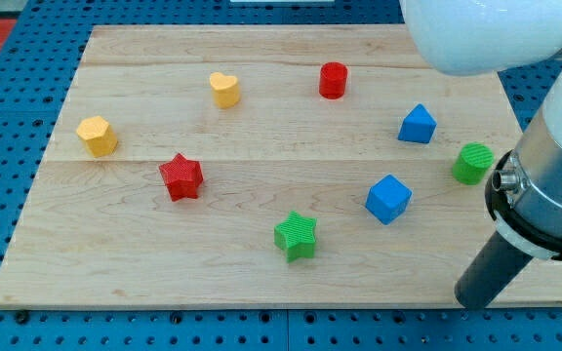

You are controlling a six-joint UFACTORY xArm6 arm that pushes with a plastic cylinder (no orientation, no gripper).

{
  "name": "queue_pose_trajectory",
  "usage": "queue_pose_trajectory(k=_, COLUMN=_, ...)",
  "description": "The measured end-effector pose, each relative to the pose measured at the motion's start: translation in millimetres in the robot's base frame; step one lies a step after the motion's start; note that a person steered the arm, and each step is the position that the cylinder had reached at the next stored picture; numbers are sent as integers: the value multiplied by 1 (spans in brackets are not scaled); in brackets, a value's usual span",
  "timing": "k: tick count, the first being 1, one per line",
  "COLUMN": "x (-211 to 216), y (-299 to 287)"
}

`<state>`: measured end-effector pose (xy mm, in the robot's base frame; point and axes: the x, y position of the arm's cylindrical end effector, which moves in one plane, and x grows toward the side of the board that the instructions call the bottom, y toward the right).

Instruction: Slightly push the green circle towards the top side of the board

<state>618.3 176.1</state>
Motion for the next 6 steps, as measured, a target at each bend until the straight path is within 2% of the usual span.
queue_pose_trajectory(k=2, x=-13, y=-4)
queue_pose_trajectory(k=3, x=-14, y=24)
queue_pose_trajectory(k=5, x=-15, y=25)
queue_pose_trajectory(k=6, x=-45, y=43)
